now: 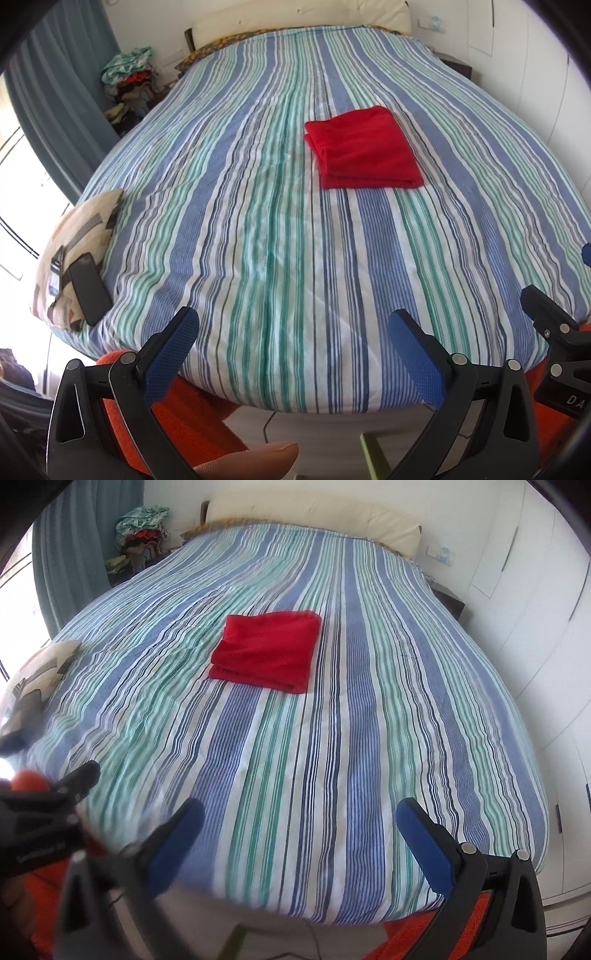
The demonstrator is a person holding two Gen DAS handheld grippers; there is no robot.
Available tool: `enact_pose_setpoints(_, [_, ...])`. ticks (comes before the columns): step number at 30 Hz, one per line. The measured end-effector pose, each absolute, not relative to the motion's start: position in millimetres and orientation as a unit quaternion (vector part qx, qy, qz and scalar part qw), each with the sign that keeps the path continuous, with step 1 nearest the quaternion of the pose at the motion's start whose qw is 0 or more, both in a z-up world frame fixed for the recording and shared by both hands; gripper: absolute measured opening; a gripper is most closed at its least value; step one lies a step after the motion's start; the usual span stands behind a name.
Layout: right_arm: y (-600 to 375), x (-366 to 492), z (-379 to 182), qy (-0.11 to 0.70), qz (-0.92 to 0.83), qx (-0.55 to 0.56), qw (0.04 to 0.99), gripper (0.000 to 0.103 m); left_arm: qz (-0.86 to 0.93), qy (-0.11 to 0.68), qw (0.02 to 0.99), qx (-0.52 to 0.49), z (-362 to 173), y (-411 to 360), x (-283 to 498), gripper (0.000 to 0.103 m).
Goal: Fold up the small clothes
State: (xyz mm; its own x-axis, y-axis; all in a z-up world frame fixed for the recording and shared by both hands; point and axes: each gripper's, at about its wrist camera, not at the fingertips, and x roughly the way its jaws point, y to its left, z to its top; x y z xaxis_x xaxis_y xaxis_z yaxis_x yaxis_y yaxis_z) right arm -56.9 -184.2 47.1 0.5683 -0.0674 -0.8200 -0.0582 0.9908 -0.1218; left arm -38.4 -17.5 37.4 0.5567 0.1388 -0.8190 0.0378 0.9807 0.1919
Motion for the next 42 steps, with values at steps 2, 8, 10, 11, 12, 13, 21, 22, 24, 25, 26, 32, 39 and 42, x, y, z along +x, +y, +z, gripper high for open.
enact_pose_setpoints(2, [-184.5, -56.7, 47.0, 0.465, -0.003, -0.067, 0.883, 0.102, 0.026, 0.471, 0.877, 0.092, 37.3, -18.0, -38.0, 0.102])
enact_pose_setpoints(8, [-183.8, -56.7, 48.1, 0.462, -0.005, -0.068, 0.884, 0.102, 0.025, 0.474, 0.876, 0.083, 38.2, -16.4, -36.9, 0.102])
enact_pose_setpoints(10, [-183.9, -56.6, 49.3, 0.461, -0.006, -0.068, 0.885, 0.102, 0.026, 0.472, 0.877, 0.084, 38.9, -16.5, -37.3, 0.102])
enact_pose_setpoints(11, [-183.8, -56.9, 49.7, 0.460, -0.006, -0.067, 0.885, 0.102, 0.026, 0.471, 0.878, 0.085, 39.4, -16.7, -37.5, 0.102])
enact_pose_setpoints(12, [-184.1, -56.9, 50.2, 0.459, -0.006, -0.067, 0.886, 0.102, 0.026, 0.469, 0.878, 0.086, 39.6, -17.3, -38.1, 0.102])
enact_pose_setpoints(13, [-184.2, -57.4, 50.8, 0.459, -0.006, -0.066, 0.886, 0.102, 0.025, 0.468, 0.879, 0.087, 39.7, -17.9, -38.7, 0.102])
enact_pose_setpoints(21, [-184.1, -60.0, 52.9, 0.457, -0.007, -0.062, 0.887, 0.102, 0.024, 0.467, 0.879, 0.095, 38.7, -21.3, -39.9, 0.102])
enact_pose_setpoints(22, [-184.3, -59.8, 52.7, 0.458, -0.007, -0.062, 0.887, 0.102, 0.025, 0.466, 0.879, 0.096, 38.6, -21.3, -39.6, 0.102])
enact_pose_setpoints(24, [-184.3, -60.0, 52.8, 0.458, -0.007, -0.061, 0.887, 0.102, 0.026, 0.466, 0.879, 0.097, 38.9, -21.1, -39.6, 0.102])
enact_pose_setpoints(25, [-184.5, -60.0, 53.1, 0.458, -0.007, -0.060, 0.887, 0.102, 0.025, 0.466, 0.879, 0.096, 38.8, -21.0, -39.6, 0.102])
enact_pose_setpoints(26, [-184.6, -59.9, 53.4, 0.458, -0.007, -0.060, 0.887, 0.102, 0.024, 0.466, 0.879, 0.095, 39.0, -21.0, -39.4, 0.102])
enact_pose_setpoints(32, [-184.9, -60.1, 53.2, 0.459, -0.007, -0.058, 0.886, 0.102, 0.024, 0.467, 0.879, 0.096, 38.8, -21.6, -39.3, 0.102])
enact_pose_setpoints(39, [-187.3, -60.3, 52.1, 0.462, -0.008, -0.053, 0.885, 0.102, 0.022, 0.467, 0.878, 0.097, 38.1, -23.9, -40.2, 0.102])
enact_pose_setpoints(42, [-187.8, -60.2, 51.7, 0.463, -0.008, -0.051, 0.885, 0.102, 0.022, 0.469, 0.878, 0.097, 37.6, -23.5, -40.0, 0.102])
